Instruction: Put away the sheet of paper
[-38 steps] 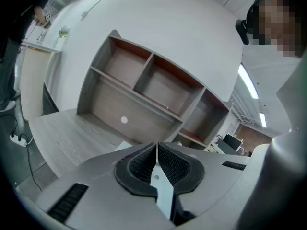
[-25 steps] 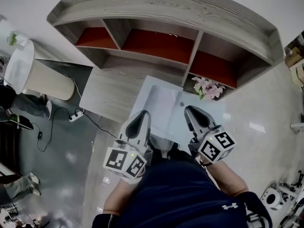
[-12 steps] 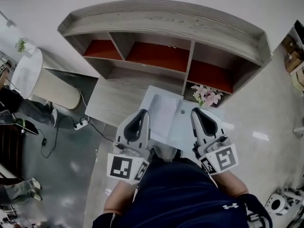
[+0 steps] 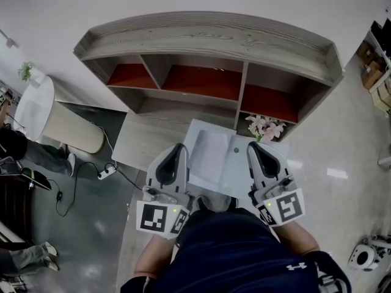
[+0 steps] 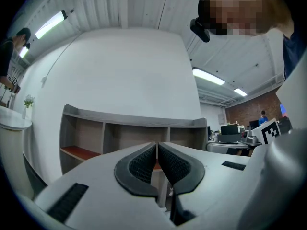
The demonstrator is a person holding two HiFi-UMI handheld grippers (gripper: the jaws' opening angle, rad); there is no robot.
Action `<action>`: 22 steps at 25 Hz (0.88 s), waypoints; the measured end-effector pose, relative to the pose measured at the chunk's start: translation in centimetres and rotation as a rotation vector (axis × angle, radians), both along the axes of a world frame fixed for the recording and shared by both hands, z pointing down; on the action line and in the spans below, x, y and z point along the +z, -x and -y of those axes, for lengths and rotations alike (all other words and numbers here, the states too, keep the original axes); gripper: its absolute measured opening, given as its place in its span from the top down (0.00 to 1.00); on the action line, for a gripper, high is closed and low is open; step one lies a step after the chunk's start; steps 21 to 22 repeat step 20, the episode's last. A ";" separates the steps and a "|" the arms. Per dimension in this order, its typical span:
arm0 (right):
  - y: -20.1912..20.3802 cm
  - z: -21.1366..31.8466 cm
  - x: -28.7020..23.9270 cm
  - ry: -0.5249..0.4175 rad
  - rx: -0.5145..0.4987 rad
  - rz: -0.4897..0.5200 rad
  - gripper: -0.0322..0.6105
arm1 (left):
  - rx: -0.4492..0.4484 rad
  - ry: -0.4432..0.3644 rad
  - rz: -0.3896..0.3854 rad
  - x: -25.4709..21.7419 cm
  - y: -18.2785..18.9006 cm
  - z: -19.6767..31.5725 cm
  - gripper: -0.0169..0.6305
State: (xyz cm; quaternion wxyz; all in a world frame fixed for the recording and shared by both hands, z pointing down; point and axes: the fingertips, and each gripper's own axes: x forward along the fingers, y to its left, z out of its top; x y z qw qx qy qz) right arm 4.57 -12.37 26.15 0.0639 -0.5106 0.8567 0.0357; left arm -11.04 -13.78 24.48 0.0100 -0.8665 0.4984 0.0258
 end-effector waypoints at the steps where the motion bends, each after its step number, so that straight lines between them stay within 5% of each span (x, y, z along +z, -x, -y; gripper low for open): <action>1: 0.1 0.1 0.0 -0.001 0.003 -0.002 0.92 | 0.003 0.001 -0.003 0.0 0.1 0.1 0.93; 22: 1.2 2.4 0.6 0.033 0.008 -0.001 0.92 | 0.040 0.021 -0.013 0.5 0.6 2.4 0.93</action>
